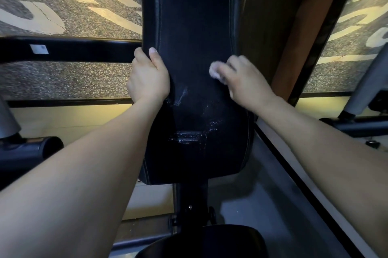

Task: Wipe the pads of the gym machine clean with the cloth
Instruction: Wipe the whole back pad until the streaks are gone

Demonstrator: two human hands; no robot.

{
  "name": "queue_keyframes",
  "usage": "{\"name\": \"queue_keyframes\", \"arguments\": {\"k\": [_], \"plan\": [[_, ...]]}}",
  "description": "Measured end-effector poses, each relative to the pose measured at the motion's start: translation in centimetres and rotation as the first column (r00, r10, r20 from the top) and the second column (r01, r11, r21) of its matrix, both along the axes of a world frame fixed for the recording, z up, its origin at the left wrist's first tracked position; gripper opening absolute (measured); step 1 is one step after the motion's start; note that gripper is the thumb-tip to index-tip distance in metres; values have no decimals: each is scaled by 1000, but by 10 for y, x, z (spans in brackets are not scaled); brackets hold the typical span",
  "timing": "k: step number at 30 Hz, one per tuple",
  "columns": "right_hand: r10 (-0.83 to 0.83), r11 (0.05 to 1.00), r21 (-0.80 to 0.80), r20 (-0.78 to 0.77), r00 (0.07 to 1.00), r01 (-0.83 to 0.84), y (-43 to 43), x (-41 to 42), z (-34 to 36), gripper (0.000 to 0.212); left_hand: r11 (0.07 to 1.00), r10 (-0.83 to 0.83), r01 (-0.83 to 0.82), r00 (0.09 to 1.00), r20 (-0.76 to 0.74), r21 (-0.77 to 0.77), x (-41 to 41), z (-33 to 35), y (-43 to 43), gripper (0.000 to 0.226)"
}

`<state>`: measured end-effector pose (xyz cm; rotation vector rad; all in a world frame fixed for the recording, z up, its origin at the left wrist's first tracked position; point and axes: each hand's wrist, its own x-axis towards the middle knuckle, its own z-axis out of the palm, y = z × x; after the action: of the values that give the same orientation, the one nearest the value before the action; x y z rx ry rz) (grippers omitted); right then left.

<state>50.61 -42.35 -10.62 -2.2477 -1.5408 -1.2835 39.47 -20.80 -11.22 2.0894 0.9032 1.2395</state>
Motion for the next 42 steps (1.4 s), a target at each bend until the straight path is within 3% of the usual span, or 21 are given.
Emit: {"name": "queue_keyframes", "arguments": {"k": [2, 3, 6, 8, 13, 15, 17, 19, 21, 22, 25, 27, 29, 31, 34, 36, 40, 42], "plan": [[-49, 980, 187, -108, 993, 69, 12, -9, -4, 27, 1000, -4, 4, 1000, -2, -4, -1, 1, -1, 56], [-43, 979, 193, -113, 993, 64, 15, -14, -12, 27, 1000, -8, 8, 1000, -2, -5, -1, 1, -2, 56], [53, 998, -35, 11, 999, -53, 6, -18, -38, 35, 1000, -8, 8, 1000, -3, 13, 0, 0, -3, 56], [59, 995, -85, 50, 997, -54, 3, -9, -28, 39, 1000, 3, -3, 1000, 0, 18, 0, -1, -2, 56], [-102, 938, 317, -131, 986, 139, 38, 4, 32, 24, 1000, -21, 21, 1000, 6, 1, -1, 1, -3, 55], [-105, 913, 377, -146, 984, 153, 45, 2, 35, 22, 1000, -28, 28, 1000, 9, 0, -3, 3, -2, 56], [-80, 944, 313, -103, 991, 108, 42, -7, 17, 24, 1000, -27, 27, 1000, 12, 1, -3, 3, -1, 57], [-25, 990, 140, -16, 1000, 27, 31, -16, -9, 24, 1000, -21, 21, 1000, 8, 4, -2, 2, -1, 57], [-36, 999, 18, 73, 997, 35, 18, -14, -16, 26, 1000, -14, 14, 1000, 0, 6, -1, 1, -1, 58], [-64, 998, 31, 79, 995, 62, 16, -9, -10, 27, 1000, -11, 11, 1000, -1, 5, -1, 0, -1, 58], [-164, 929, 314, -126, 978, 196, 31, -5, 17, 26, 1000, -8, 8, 1000, 3, 6, 0, 1, -3, 58], [-120, 883, 426, -201, 972, 197, 51, -18, 19, 25, 1000, -11, 11, 1000, 9, 3, 0, 1, -3, 58], [-44, 939, 335, -121, 992, 83, 65, -30, 5, 29, 1000, -11, 11, 1000, -3, -3, 0, 2, -2, 57], [42, 994, 101, 6, 999, -43, 63, -34, -9, 29, 1000, -8, 8, 1000, -10, -3, 0, 1, -2, 57], [96, 989, -123, 124, 988, -81, 47, -18, 11, 26, 1000, -10, 10, 1000, 10, 5, 0, 0, -1, 57], [18, 999, -31, 104, 994, -15, 44, -6, 32, 26, 1000, -13, 13, 1000, 16, 13, 0, 0, -1, 57], [-110, 905, 394, -144, 983, 159, 70, -13, 46, 24, 1000, -9, 9, 1000, 9, 7, 0, 1, -2, 57], [-64, 928, 354, -154, 986, 116, 87, -28, 36, 28, 1000, -11, 11, 1000, 6, 2, 0, 1, -2, 56]]}}
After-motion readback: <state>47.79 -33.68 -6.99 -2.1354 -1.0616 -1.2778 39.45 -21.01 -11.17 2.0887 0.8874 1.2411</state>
